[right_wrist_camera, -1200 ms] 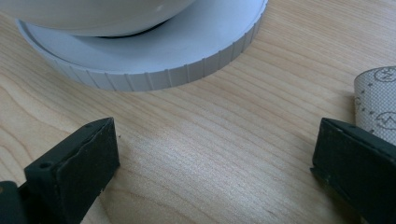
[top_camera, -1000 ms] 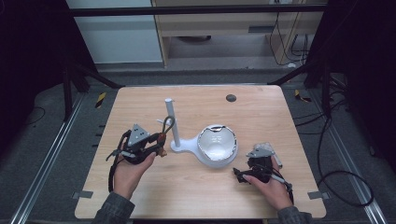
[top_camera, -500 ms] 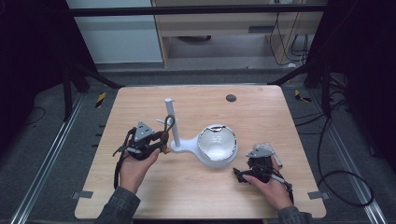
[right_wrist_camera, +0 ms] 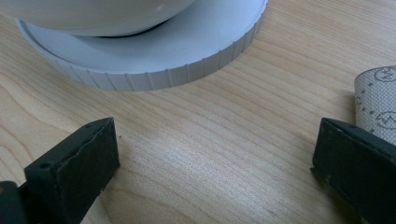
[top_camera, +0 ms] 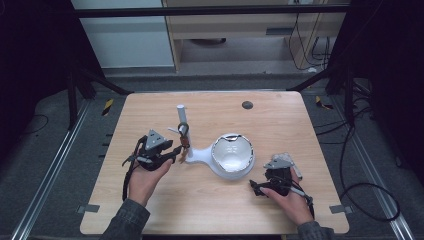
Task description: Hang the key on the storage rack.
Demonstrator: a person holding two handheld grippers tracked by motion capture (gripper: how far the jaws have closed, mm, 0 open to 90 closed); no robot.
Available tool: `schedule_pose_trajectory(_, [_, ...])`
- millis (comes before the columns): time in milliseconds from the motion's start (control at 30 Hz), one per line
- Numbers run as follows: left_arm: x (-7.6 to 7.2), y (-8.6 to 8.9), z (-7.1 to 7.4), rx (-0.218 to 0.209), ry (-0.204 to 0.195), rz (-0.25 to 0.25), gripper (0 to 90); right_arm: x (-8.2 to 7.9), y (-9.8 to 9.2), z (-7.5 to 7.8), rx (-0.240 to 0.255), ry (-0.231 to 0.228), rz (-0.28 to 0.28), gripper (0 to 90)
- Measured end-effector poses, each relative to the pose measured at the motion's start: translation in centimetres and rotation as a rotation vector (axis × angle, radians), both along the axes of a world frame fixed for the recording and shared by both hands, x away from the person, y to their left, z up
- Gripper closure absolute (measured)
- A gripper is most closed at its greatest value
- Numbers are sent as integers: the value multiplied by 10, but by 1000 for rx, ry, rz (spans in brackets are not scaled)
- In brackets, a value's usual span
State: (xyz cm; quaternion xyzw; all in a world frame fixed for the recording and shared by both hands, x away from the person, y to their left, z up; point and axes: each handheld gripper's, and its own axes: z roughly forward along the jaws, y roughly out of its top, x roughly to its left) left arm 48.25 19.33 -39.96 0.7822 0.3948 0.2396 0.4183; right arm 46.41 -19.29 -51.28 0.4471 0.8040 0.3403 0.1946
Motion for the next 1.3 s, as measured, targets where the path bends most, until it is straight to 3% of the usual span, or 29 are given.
schedule_pose_trajectory(133, [-2, 3, -4, 16, 4, 7, 519, 0, 0, 0, 0, 0, 0, 5])
schedule_pose_trajectory(233, [-5, 8, -11, 46, 17, 19, 418, 0, 0, 0, 2, 3, -4, 5])
schedule_pose_trajectory(333, [-7, 12, -16, 57, 22, 30, 382, 0, 0, 0, -1, 0, -1, 5])
schedule_pose_trajectory(500, [-5, 24, -36, 91, 68, 48, 191, 0, 0, 0, 1, 1, -5, 5])
schedule_pose_trajectory(533, [-4, 26, -39, 102, 74, 50, 191, 0, 0, 0, 1, 1, -5, 5])
schedule_pose_trajectory(567, [-2, 31, -49, 104, 89, 57, 148, 0, 0, 0, 0, 1, -4, 5])
schedule_pose_trajectory(600, [-2, 31, -49, 104, 89, 57, 140, 0, 0, 0, 0, 1, -4, 5])
schedule_pose_trajectory(700, [3, 41, -67, 79, 104, 68, 115, -1, 0, 0, -2, 1, 5, 7])
schedule_pose_trajectory(833, [8, 47, -76, 107, 111, 39, 79, -6, 2, 3, -4, 8, 34, 80])
schedule_pose_trajectory(933, [9, 50, -79, 134, 117, 31, 68, -10, 2, 8, -20, -12, 64, 80])
schedule_pose_trajectory(1033, [10, 53, -86, 123, 129, 40, 68, -14, -2, 30, -34, -40, 57, 107])
schedule_pose_trajectory(1100, [13, 52, -92, 157, 150, 33, 68, -17, -8, 48, -78, -48, 54, 121])
schedule_pose_trajectory(1133, [13, 52, -92, 157, 150, 33, 68, -17, -8, 48, -78, -48, 54, 121])
schedule_pose_trajectory(1167, [14, 52, -93, 167, 148, 37, 68, -19, -16, 66, -123, -45, 41, 131])
schedule_pose_trajectory(1233, [14, 54, -93, 168, 146, 50, 68, -20, -20, 72, -134, -40, 33, 131])
schedule_pose_trajectory(1267, [14, 57, -93, 157, 145, 62, 66, -22, -32, 89, -151, -28, 10, 128])
schedule_pose_trajectory(1300, [14, 58, -94, 151, 150, 69, 66, -22, -36, 94, -150, -24, 4, 121])
